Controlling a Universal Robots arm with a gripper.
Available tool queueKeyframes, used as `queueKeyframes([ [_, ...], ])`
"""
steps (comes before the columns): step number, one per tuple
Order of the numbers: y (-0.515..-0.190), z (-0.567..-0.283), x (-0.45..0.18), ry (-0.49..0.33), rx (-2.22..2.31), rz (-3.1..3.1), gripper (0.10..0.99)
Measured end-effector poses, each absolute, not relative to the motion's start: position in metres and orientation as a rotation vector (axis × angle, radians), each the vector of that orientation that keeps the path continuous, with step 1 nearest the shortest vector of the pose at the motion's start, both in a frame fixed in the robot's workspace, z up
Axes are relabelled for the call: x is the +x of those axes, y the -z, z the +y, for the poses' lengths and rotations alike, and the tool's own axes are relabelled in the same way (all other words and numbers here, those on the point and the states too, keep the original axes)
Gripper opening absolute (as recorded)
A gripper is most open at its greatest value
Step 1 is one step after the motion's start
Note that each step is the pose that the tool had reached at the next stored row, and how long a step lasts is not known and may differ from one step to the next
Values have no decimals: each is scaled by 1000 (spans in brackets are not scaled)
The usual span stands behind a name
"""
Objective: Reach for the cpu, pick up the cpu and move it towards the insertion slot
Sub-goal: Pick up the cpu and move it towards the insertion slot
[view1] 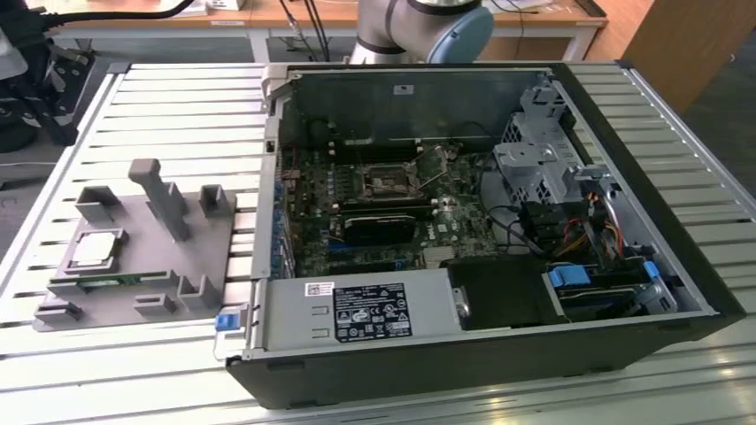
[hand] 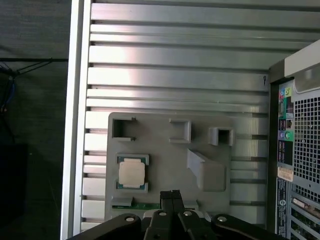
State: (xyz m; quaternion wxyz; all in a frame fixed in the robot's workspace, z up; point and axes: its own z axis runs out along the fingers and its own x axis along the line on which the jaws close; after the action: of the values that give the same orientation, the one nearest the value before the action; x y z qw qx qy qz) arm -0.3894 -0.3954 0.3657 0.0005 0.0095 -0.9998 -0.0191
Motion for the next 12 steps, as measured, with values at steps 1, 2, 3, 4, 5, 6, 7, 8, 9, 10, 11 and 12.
queueKeyframes([
  [1,-365,-396,-392,60,30,-3140,106],
  [2,-364,-396,-395,60,30,-3140,106],
  [3,-363,-396,-399,60,30,-3140,106],
  [4,-362,-397,-402,60,30,-3140,106],
  [5,-361,-397,-406,60,30,-3140,106],
  [6,-360,-398,-410,60,30,-3140,106],
  [7,-360,-398,-414,60,30,-3140,106],
  [8,-359,-399,-419,60,30,-3140,106],
  [9,-358,-399,-424,60,30,-3140,106],
  [10,-357,-400,-428,60,30,-3140,106],
  [11,-357,-400,-431,60,30,-3140,106],
  [12,-356,-401,-433,60,30,-3140,106],
])
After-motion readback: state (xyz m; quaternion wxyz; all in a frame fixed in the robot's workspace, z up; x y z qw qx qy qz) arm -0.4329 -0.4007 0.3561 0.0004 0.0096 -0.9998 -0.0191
